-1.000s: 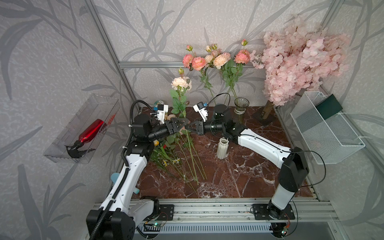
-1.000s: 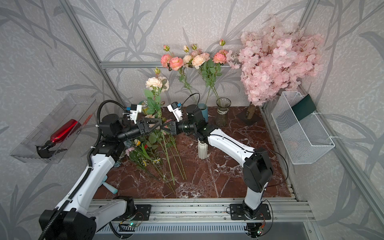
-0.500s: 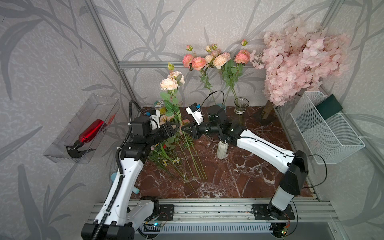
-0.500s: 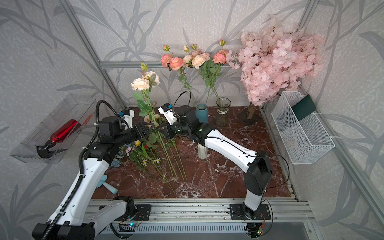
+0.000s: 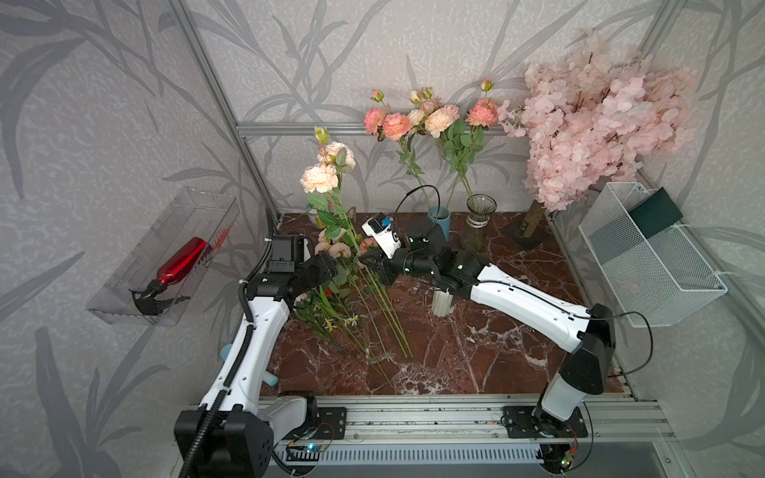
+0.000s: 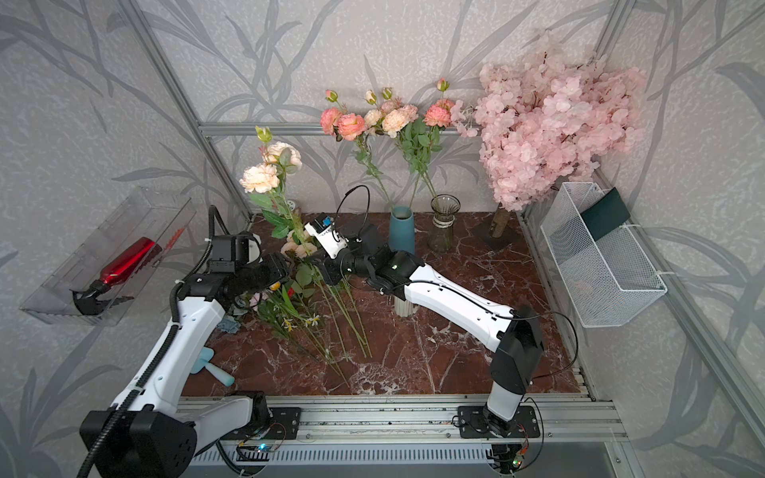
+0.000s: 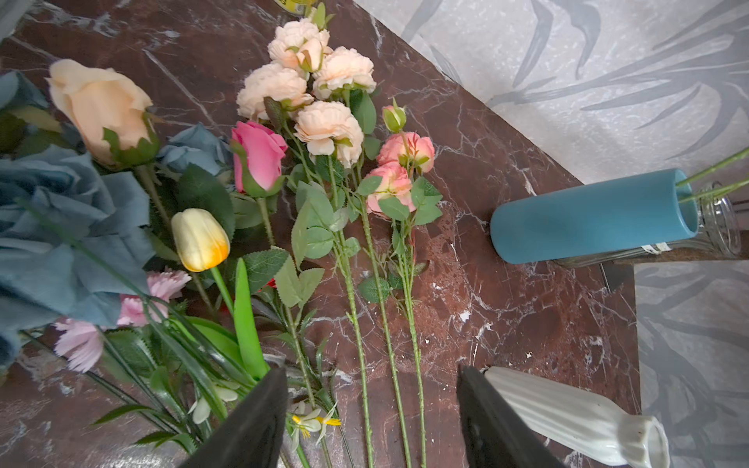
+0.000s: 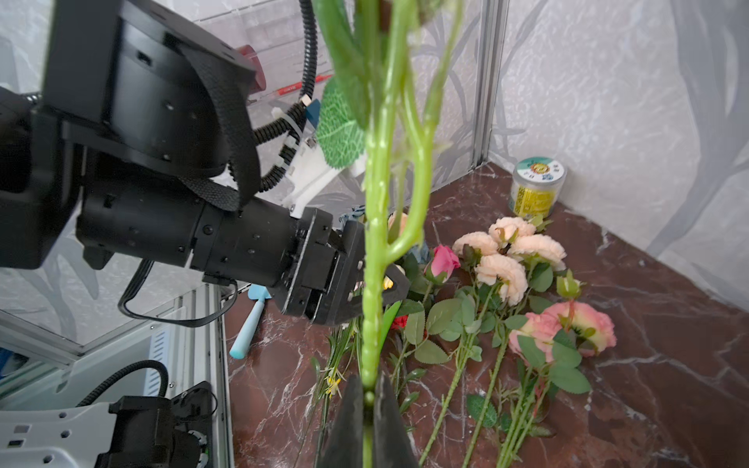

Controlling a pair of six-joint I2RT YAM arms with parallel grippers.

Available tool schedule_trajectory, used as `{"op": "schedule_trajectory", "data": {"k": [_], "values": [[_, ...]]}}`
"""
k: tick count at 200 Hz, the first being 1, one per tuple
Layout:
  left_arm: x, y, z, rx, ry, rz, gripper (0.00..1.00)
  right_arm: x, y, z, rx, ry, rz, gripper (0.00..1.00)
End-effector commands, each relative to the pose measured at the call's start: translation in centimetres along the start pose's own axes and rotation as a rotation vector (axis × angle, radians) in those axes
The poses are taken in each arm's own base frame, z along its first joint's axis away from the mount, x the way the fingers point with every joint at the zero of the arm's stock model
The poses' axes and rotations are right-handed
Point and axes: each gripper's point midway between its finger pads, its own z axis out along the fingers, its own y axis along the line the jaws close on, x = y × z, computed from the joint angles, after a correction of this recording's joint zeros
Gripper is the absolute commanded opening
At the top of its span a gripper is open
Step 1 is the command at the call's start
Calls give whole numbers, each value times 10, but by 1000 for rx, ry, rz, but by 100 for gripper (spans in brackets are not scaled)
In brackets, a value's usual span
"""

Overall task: Place the pink flowers into the vase
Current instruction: Pick up the flower at the center of the board.

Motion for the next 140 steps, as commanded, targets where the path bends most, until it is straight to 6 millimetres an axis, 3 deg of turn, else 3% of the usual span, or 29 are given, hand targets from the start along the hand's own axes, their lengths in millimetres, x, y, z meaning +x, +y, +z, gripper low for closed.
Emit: {"op": "schedule_trajectory", "data": {"k": [1,52,140], "values": [[-8,10,-7,-43,-27,-20,67,-55,12,-31,33,-171,-104,0],[-8,24,2,-62,-1,-81,67,-90,19,-58,55,-341,-155,0],[-10,32,3,-56,-1,-123,67,-123,31,-86,140,-501,-271,0]]}}
